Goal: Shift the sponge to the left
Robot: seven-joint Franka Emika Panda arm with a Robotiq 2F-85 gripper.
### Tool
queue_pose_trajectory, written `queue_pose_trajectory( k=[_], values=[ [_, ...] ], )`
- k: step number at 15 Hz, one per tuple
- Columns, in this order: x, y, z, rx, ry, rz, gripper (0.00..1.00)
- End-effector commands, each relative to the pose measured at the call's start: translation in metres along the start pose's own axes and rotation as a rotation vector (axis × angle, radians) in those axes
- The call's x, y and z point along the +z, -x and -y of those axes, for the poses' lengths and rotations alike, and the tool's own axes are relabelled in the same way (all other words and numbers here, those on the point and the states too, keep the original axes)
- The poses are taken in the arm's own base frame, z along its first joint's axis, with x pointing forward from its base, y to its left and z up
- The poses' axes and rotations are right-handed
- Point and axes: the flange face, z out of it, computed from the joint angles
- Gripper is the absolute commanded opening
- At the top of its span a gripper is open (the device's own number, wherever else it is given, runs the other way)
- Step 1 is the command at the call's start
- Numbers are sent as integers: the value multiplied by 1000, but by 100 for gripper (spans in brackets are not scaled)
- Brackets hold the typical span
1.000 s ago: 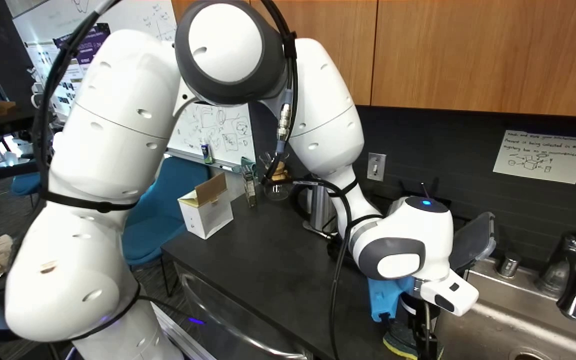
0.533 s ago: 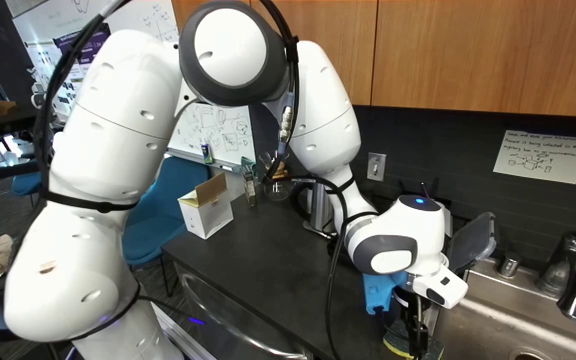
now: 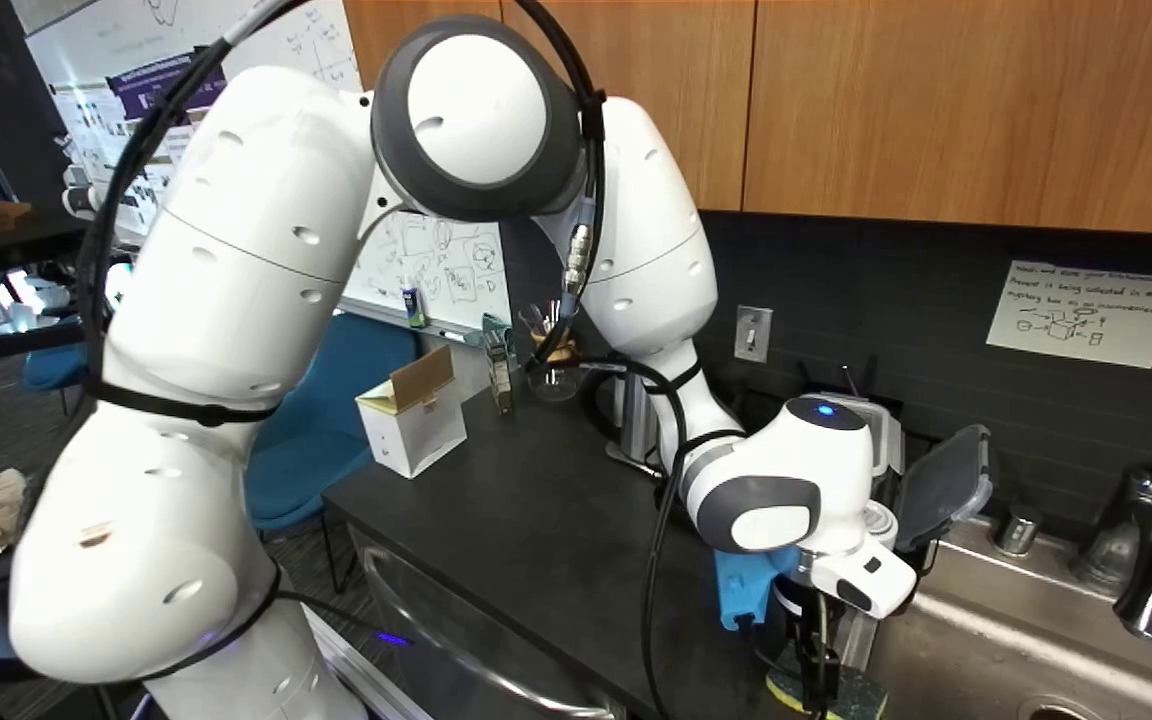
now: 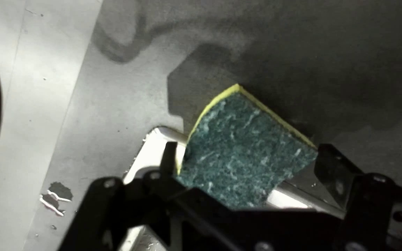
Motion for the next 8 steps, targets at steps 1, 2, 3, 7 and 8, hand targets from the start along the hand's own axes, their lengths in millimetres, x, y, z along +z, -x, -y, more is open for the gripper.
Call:
queue_pose_trajectory(
  k=[1,2,3,7,8],
  values=[
    [7,6,0,1,-3,-4,100],
    [9,6,0,1,-1,-4,100],
    [9,6,0,1,0,-3,100],
    [11,7,0,-1,0,-1,74],
    [11,7,0,-2,0,-1,69]
  ],
)
